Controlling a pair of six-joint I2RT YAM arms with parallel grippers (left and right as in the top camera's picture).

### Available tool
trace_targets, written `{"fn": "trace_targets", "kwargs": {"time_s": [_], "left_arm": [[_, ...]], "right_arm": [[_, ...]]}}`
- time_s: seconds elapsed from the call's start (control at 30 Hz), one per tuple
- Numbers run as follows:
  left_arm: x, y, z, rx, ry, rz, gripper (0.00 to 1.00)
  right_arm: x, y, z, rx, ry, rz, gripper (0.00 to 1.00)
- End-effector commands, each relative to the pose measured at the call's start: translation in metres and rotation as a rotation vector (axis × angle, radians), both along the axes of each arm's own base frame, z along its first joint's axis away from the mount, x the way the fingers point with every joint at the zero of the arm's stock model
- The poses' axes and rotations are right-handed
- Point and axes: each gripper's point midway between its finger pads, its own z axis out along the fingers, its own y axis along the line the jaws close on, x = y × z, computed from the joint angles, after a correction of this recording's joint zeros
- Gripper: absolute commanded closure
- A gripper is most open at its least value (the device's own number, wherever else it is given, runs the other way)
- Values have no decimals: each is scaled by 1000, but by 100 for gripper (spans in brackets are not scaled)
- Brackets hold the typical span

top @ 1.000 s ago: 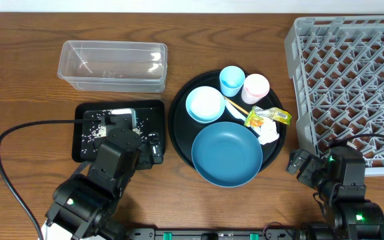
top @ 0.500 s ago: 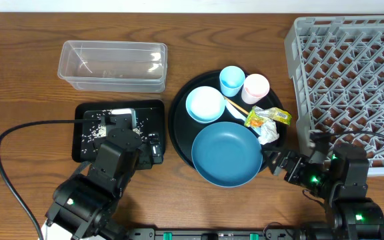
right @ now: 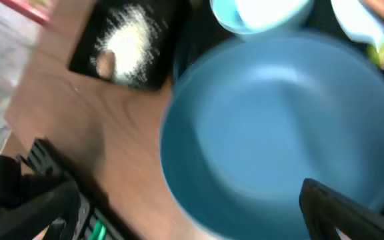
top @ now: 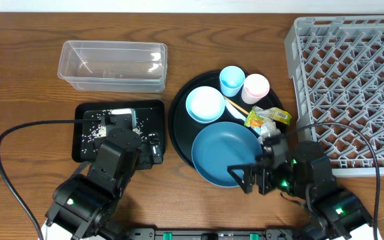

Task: Sort waste into correct bins and load items into the dishwasher rack
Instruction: 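Reach the right gripper toward the blue plate's near rim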

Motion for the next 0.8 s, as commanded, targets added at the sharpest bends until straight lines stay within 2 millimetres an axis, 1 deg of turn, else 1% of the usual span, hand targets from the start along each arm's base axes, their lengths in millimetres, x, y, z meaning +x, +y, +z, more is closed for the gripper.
{"fn": "trace_targets", "kwargs": {"time_s": [0.0,0.1,0.17,0.23,0.27,0.33,0.37,0.43,0.53,0.67,0.77], "left_arm": [[2,4,6,13,-18,16,2],[2,4,6,13,-18,16,2],[2,4,6,13,-18,16,2],[2,4,6,13,-18,16,2],[2,4,6,13,-18,16,2],[2,4,6,13,-18,16,2],[2,4,6,13,-18,16,2],[2,4,6,13,-18,16,2],[2,4,6,13,-18,16,2],[2,4,6,13,-18,16,2],[2,4,6,13,-18,16,2]], "right_arm": [[12,-3,14,-70,-77,-19,1],[22,-22,13,-243,-66,-83,1],[26,-32,18,-357,-34,-108,1],[29,-39,22,-471,6,-96,1],[29,-38,22,-501,21,-77,1],[27,-33,19,-567,71,5,1],[25,-27,14,-594,94,60,1],[20,-18,-1,-653,128,157,1],[11,5,-22,-678,158,294,1],[-2,22,-47,-743,204,404,1],[-9,31,-61,-777,229,456,1]]}}
